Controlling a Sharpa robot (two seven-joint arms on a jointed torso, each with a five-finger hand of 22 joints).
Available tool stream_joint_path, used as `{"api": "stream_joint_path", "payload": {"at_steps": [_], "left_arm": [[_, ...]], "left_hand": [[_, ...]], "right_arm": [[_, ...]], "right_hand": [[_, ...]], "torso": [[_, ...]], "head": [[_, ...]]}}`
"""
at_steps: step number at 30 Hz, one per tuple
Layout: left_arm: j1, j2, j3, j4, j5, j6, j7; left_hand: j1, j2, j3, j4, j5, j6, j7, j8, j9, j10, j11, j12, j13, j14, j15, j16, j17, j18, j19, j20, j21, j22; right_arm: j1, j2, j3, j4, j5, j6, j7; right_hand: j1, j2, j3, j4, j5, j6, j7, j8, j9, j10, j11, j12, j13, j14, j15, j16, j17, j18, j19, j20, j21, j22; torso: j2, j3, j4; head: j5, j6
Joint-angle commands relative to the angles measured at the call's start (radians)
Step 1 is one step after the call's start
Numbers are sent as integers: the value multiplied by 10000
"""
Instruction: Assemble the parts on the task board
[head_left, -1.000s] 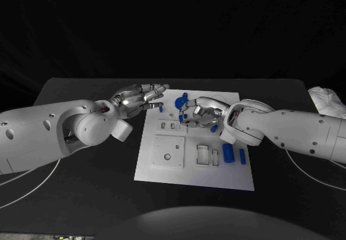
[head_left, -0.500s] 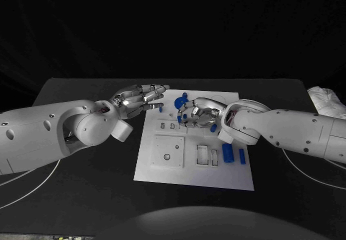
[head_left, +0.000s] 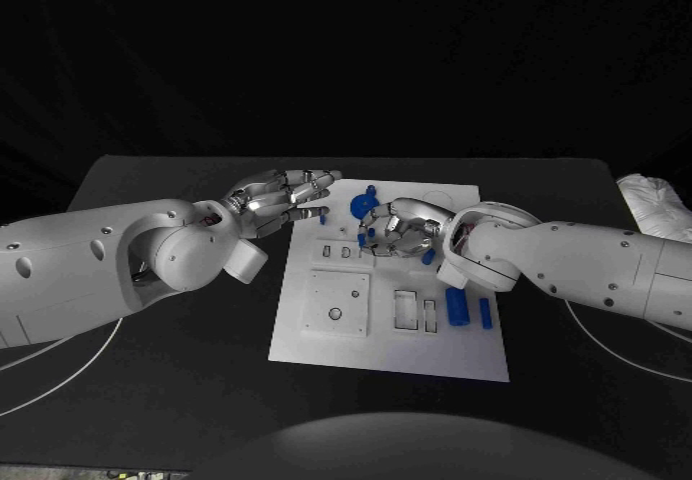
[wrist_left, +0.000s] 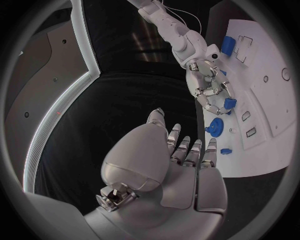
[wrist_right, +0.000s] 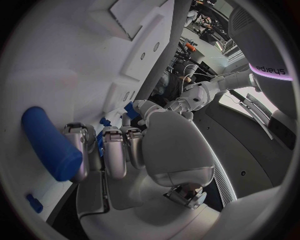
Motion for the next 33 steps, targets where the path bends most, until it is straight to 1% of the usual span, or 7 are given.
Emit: {"api": "stream_joint_path", "payload": {"at_steps": [1,9,17,24,29,33], "left_arm": [[-2,28,8,13,-31,215,35],[-6,26,8,9,-31,227,19],[-9,38,8,8,-31,244,3],[-10,36,8,16,-31,258,-23],[-11,38,8,14,-31,269,-33],[-14,43,8,11,-31,286,-48]], "left_hand": [[46,43,26,5,52,22,73,51,15,8,48,66,14,12,54,54,9,36,39,20,60,10],[46,43,26,5,52,22,73,51,15,8,48,66,14,12,54,54,9,36,39,20,60,10],[46,43,26,5,52,22,73,51,15,8,48,66,14,12,54,54,9,36,39,20,60,10],[40,50,23,4,54,12,88,53,14,29,72,81,15,20,60,69,11,32,44,20,64,11],[40,50,23,4,54,12,88,53,14,29,72,81,15,20,60,69,11,32,44,20,64,11],[40,50,23,4,54,12,88,53,14,29,72,81,15,20,60,69,11,32,44,20,64,11]], "right_arm": [[-16,14,1,-13,-73,147,103],[-27,18,1,-47,-82,179,19],[-74,45,0,-130,-183,330,-155],[-115,65,0,-226,-205,325,-179],[-124,74,0,-233,-222,315,-174],[-128,78,0,-237,-257,348,-206]], "right_hand": [[-108,3,52,-31,-48,72,-12,5,-8,1030,73,39,2634,1025,81,35,2630,110,-43,-6,-39,2091],[-117,3,58,-53,-63,81,-14,-14,-76,1030,79,39,2634,1025,94,35,2630,138,-143,7,-141,2053],[-125,-7,85,-137,-122,-70,15,-146,-288,1030,108,39,2634,1025,125,35,2630,181,-310,40,-309,1995],[-111,5,101,-168,-140,-88,19,-163,-332,1030,114,39,2634,1025,134,35,2630,197,-371,49,-371,1973],[-37,3,133,-271,-167,-101,16,-168,-392,1030,117,39,2634,1025,141,35,2630,202,-394,60,-393,1968],[26,2,158,-355,-189,-107,17,-164,-428,1030,118,39,2634,1025,142,35,2630,207,-413,64,-413,1962]], "torso": [[2,-1,-3],[0,-1,4],[3,-3,6],[2,0,3],[7,3,3],[3,-2,-1]], "head": [[-10,2],[-7,2],[8,2],[25,2],[29,2],[22,2]]}}
